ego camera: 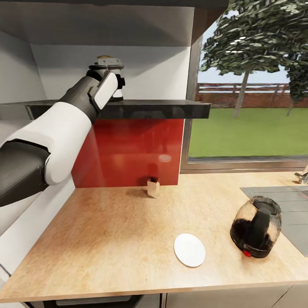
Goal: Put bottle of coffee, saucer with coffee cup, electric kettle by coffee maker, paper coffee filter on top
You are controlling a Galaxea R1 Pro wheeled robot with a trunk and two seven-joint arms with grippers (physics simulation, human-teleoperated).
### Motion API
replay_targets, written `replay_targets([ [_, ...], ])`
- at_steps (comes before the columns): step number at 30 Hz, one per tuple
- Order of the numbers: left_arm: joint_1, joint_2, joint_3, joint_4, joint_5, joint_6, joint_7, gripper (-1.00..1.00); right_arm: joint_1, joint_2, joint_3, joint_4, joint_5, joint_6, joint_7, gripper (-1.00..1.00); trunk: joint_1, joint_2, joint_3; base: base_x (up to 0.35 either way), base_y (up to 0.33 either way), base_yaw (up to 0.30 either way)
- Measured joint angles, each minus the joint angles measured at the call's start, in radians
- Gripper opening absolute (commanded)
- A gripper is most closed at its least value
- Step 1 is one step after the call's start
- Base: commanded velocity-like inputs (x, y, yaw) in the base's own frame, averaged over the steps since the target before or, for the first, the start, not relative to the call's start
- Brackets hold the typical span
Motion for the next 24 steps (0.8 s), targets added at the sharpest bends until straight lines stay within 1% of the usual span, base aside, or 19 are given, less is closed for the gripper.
replay_targets([
  [2, 0.000, 0.000, 0.000, -0.001, 0.000, -0.003, 0.000, 1.00, 0.000, 0.000, 0.000, 0.000, 0.000, 0.000, 0.000, 1.00, 0.000, 0.000, 0.000, 0.033, 0.000, 0.000],
  [3, 0.000, 0.000, 0.000, 0.000, 0.000, -0.012, 0.000, 1.00, 0.000, 0.000, 0.000, 0.000, 0.000, 0.000, 0.000, 1.00, 0.000, 0.000, 0.000, 0.007, 0.000, 0.000],
  [4, 0.001, 0.000, 0.000, 0.000, 0.000, -0.038, -0.001, 1.00, 0.000, 0.000, 0.000, 0.000, 0.000, 0.000, 0.000, 1.00, 0.000, 0.000, 0.000, 0.004, 0.000, 0.000],
  [7, 0.001, 0.000, 0.001, 0.000, 0.000, -0.048, -0.001, 1.00, 0.000, 0.000, 0.001, 0.000, 0.000, 0.000, 0.000, 1.00, 0.000, 0.000, 0.000, 0.001, 0.000, 0.000],
  [10, 0.001, 0.000, 0.000, 0.001, 0.000, -0.050, -0.001, 1.00, 0.000, 0.000, 0.001, 0.000, 0.000, 0.000, 0.000, 1.00, 0.000, 0.000, 0.000, 0.009, 0.000, 0.000],
  [15, 0.001, 0.000, 0.000, 0.001, 0.000, -0.052, 0.000, 1.00, 0.000, 0.000, 0.001, 0.000, 0.000, 0.000, 0.000, 1.00, 0.000, 0.000, 0.000, 0.101, 0.000, 0.000],
  [24, 0.001, 0.000, 0.003, 0.002, 0.000, -0.050, 0.000, 1.00, 0.000, 0.000, 0.001, 0.000, 0.000, 0.000, 0.000, 1.00, 0.000, 0.000, 0.000, 0.008, 0.000, 0.000],
])
